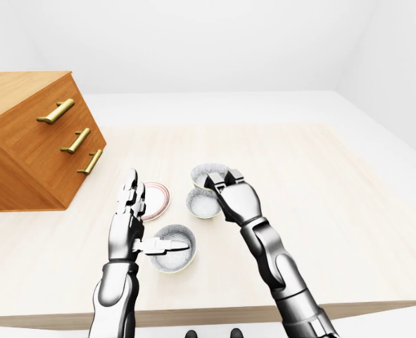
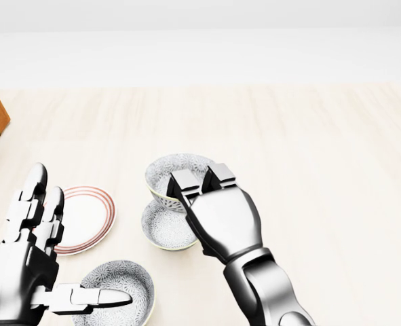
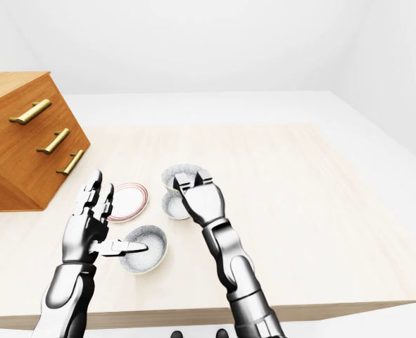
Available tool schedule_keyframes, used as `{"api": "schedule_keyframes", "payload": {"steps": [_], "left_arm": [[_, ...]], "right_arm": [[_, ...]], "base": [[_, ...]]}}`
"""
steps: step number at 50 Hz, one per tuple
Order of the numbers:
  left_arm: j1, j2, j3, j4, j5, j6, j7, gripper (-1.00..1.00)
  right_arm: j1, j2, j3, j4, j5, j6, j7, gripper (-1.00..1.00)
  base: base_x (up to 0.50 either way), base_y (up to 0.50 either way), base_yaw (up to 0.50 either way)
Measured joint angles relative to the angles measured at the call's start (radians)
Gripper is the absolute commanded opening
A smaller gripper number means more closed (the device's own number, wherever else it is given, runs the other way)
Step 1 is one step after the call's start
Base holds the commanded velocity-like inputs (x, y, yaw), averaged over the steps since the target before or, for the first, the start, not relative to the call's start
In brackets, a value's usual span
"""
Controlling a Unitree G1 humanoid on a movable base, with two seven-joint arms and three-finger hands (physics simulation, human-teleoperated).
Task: Stack the bowl at the front on the bowl in the middle.
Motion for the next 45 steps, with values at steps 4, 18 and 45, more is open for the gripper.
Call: {"api": "schedule_keyframes", "payload": {"steps": [4, 18, 45], "left_arm": [[0.000, 0.000, 0.000, 0.002, 0.001, -0.002, -0.001, 1.00], [0.000, 0.001, 0.003, 0.007, 0.000, -0.006, -0.005, 1.00], [0.005, 0.001, 0.009, 0.005, -0.003, -0.012, -0.012, 1.00]], "right_arm": [[0.008, 0.008, 0.012, 0.015, -0.017, 0.000, -0.031, -1.00], [0.004, 0.027, 0.042, 0.133, -0.072, 0.000, -0.172, -1.00], [-0.048, 0.052, 0.055, 0.343, -0.113, 0.000, -0.317, -1.00]], "base": [[0.00, 0.00, 0.00], [0.00, 0.00, 0.00], [0.00, 0.00, 0.00]]}}
